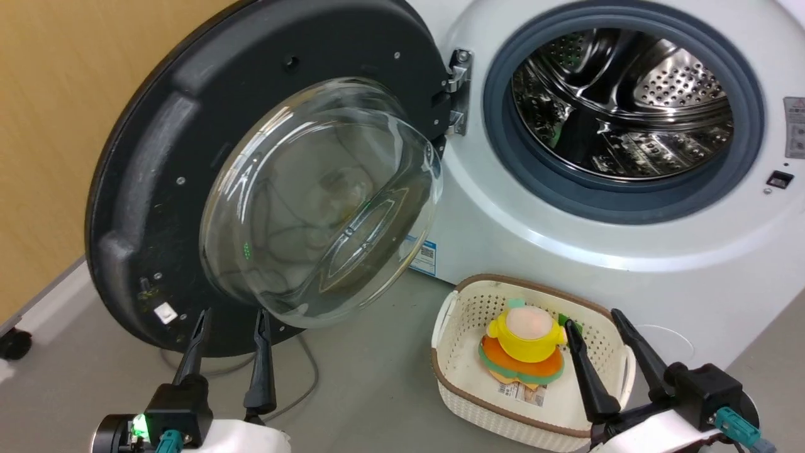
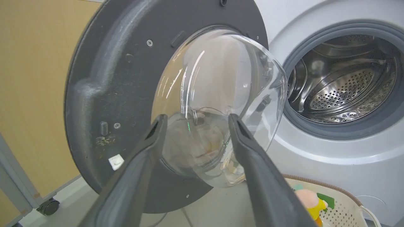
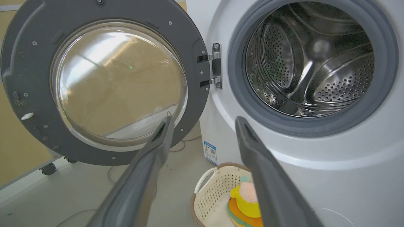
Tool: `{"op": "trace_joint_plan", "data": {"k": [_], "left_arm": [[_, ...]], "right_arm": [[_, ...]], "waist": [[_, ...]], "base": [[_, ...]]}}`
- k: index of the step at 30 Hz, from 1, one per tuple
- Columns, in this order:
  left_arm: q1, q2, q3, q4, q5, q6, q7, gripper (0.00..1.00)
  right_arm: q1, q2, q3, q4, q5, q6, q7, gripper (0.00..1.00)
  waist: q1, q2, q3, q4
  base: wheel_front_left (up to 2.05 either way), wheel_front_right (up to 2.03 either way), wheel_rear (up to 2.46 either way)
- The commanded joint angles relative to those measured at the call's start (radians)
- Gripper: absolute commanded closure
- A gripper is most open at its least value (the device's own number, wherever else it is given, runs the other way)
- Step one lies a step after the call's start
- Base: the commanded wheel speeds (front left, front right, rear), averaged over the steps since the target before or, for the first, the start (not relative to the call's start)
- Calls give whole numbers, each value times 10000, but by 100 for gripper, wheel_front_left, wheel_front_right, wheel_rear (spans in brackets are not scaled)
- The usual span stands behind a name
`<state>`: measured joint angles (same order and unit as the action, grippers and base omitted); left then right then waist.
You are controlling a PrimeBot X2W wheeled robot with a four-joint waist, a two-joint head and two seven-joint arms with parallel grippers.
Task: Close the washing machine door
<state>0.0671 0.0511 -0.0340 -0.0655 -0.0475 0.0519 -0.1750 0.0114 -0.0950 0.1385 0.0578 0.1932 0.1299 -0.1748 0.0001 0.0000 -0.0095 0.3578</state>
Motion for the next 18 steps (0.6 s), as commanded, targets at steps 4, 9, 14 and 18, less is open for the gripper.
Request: {"op": "trace_joint_plan", "data": {"k": [4, 9, 14, 18], "left_arm": [[197, -6, -10, -127, -66, 136, -179, 0], [223, -6, -44, -209, -119, 212, -284, 0], [265, -7, -47, -274, -164, 265, -388, 0], [312, -7, -73, -334, -184, 323, -472, 0]], "right_arm": [[-219, -94, 184, 85, 177, 6, -181, 0], [-280, -152, 322, 134, 302, 6, -286, 0], [-314, -212, 448, 186, 434, 6, -390, 0], [-333, -250, 539, 232, 550, 7, -474, 0]], "waist": [[-1, 0, 3, 214], [-1, 0, 28, 439], [-1, 0, 52, 663], [-1, 0, 61, 837]], "base": [[0, 0, 0], [0, 0, 0], [0, 0, 0], [0, 0, 0]]}}
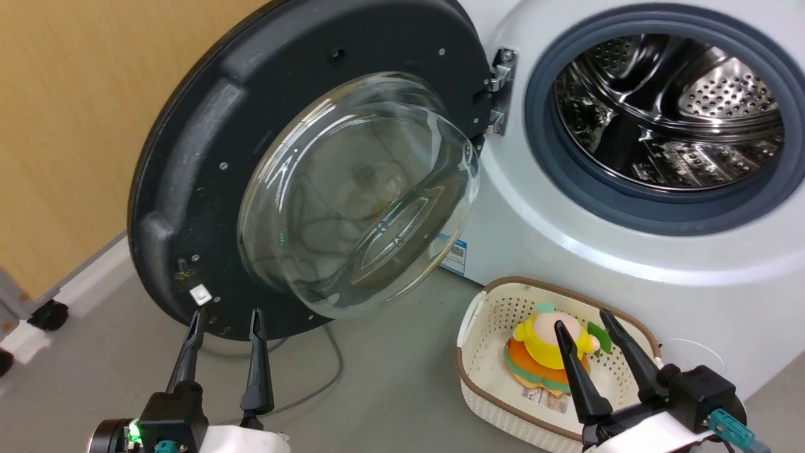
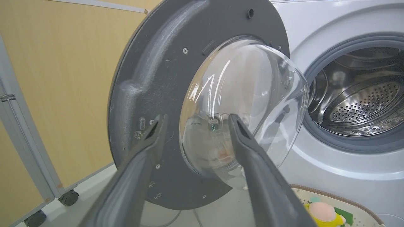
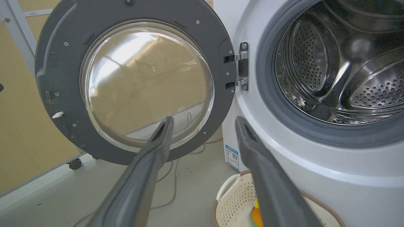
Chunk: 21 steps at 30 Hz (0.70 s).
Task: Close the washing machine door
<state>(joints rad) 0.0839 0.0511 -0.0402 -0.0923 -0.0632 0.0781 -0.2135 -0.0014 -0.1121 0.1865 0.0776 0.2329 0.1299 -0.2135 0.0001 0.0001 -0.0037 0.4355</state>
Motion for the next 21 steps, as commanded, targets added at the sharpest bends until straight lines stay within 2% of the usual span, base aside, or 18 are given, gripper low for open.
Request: {"op": "trace_joint_plan", "data": {"k": [1, 21], "left_arm": [[151, -7, -17, -78, -30, 73, -107, 0], [217, -9, -78, -171, -56, 95, -483, 0]], "right_arm": [[-209, -86, 80, 46, 183, 7, -108, 0], [15, -166, 258, 102, 605, 8, -483, 0]], "waist": [[-1, -1, 3, 102], [-1, -1, -41, 821]], "base": [[0, 0, 0], [0, 0, 0]]}}
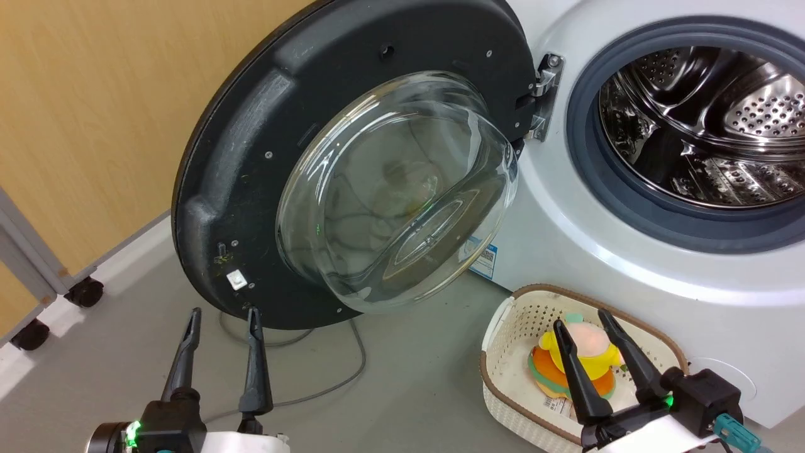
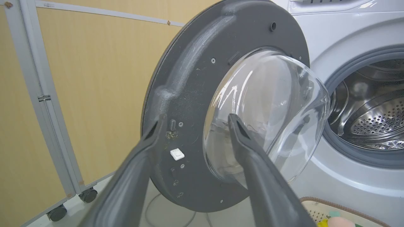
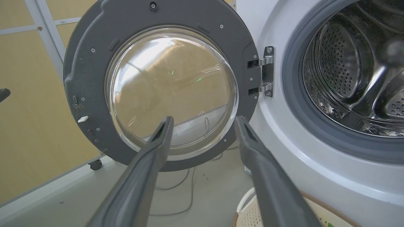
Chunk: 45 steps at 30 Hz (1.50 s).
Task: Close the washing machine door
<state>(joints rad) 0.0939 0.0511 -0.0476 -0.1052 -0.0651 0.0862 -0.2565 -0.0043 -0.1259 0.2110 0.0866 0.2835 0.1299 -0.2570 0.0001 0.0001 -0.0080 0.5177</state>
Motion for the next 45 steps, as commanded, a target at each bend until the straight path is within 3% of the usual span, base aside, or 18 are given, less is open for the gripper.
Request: {"op": "trace_joint_plan", "data": {"k": [1, 2, 3, 4, 10, 15, 19, 23, 25, 28, 36, 42, 45], "left_arm": [[110, -9, -6, -40, -33, 5, -53, 0], [104, -9, -16, -39, -14, -21, -53, 2], [98, -9, -30, -33, 22, -61, -53, 81], [95, -9, -44, -19, 54, -106, -53, 100], [-74, -9, 288, -232, -434, -312, -53, 100], [-944, 140, 1218, -344, -1121, -830, -53, 100], [-2200, 612, 1885, 20, -1759, -1314, -53, 100], [-3421, 1501, 2760, 877, -2267, -1337, 364, 100], [-3715, 1620, 2925, 1097, -2501, -1348, 581, 100], [-4881, 1835, 3661, 2095, -4043, -1450, 1702, 100], [-6857, 1946, 5414, 4808, -7610, -981, 4523, 100], [-7457, 1792, 5969, 5964, -9188, -659, 6156, 100], [-7509, 1847, 5971, 6334, -9900, -805, 7425, 100]], "right_arm": [[54, -29, 6, 5, 95, 8, -47, 0], [64, -30, 1, 0, 93, 8, -47, 0], [76, -31, -1, -2, 92, 8, -47, 0], [87, -31, -2, -2, 89, 8, -47, 0], [156, -1, -43, -47, 58, 8, -47, 0], [177, -80, -186, -186, -36, 8, -47, 0], [233, -137, -393, -281, -71, 8, -47, 0], [129, -156, -366, -368, -138, 8, -47, 0], [90, -155, -402, -385, -153, 8, -47, 0], [-18, -191, -493, -449, -186, 8, -47, 0], [-248, -371, -506, -447, -182, 8, -47, 0], [-350, -438, -484, -437, -191, 8, -47, 0], [-382, -439, -447, -412, -190, 8, -47, 0]], "waist": [[-1, -1, 7, 2], [-1, -1, 12, 5], [-1, -1, 18, 8], [-1, -1, 24, 11], [-1, -1, 84, 55], [-1, -1, 416, 99], [-1, -1, 664, 119], [-1, -1, 972, -140], [-1, -1, 1043, -202], [-1, -1, 1293, -393], [-1, -1, 1685, -691], [-1, -1, 1799, -786], [-1, -1, 1813, -842]], "base": [[0, 0, 0], [0, 0, 0], [0, 0, 0], [0, 0, 0], [0, 0, 0], [0, 0, 0], [0, 0, 0], [0, 0, 0], [0, 0, 0], [0, 0, 0], [0, 0, 0], [0, 0, 0], [0, 0, 0]]}}
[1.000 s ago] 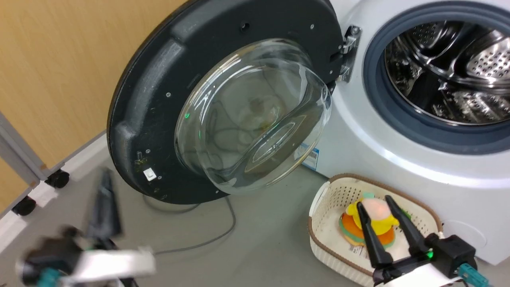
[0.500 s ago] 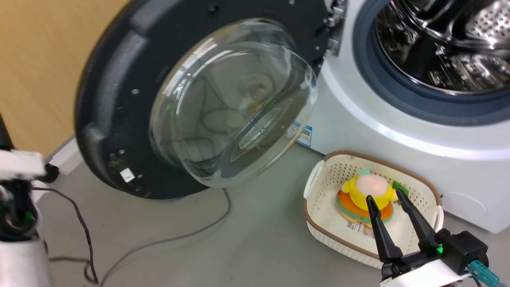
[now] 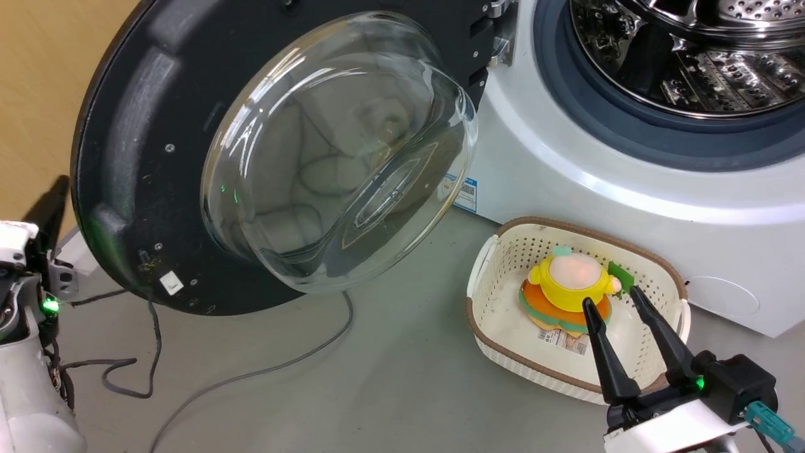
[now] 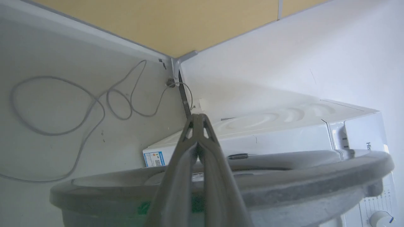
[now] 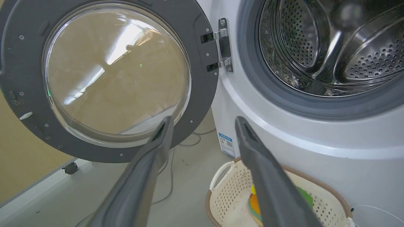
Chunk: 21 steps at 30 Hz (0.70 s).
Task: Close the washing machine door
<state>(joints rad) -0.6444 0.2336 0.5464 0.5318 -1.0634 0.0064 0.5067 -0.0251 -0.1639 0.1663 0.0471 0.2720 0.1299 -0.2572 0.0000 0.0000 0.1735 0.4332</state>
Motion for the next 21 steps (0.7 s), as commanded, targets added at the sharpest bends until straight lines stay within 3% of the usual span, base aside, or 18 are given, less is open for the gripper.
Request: {"op": "trace_joint_plan", "data": {"k": [1, 13, 21], "left_arm": [[-82, 63, 14, 23, -59, -71, 112, 100], [808, -223, -165, -459, -1185, -583, 2362, 100], [2268, -1104, -863, -2217, -1575, -368, 3977, 100]], "right_arm": [[-187, -50, 7, -10, -78, 8, -45, 0], [-155, 155, -188, 22, -116, 8, -45, 0], [84, 435, -503, 72, -72, 8, -46, 0]], "waist": [[0, 0, 7, -13], [0, 0, -354, -136], [0, 0, -932, -297]], "base": [[0, 0, 0], [0, 0, 0], [0, 0, 0]]}}
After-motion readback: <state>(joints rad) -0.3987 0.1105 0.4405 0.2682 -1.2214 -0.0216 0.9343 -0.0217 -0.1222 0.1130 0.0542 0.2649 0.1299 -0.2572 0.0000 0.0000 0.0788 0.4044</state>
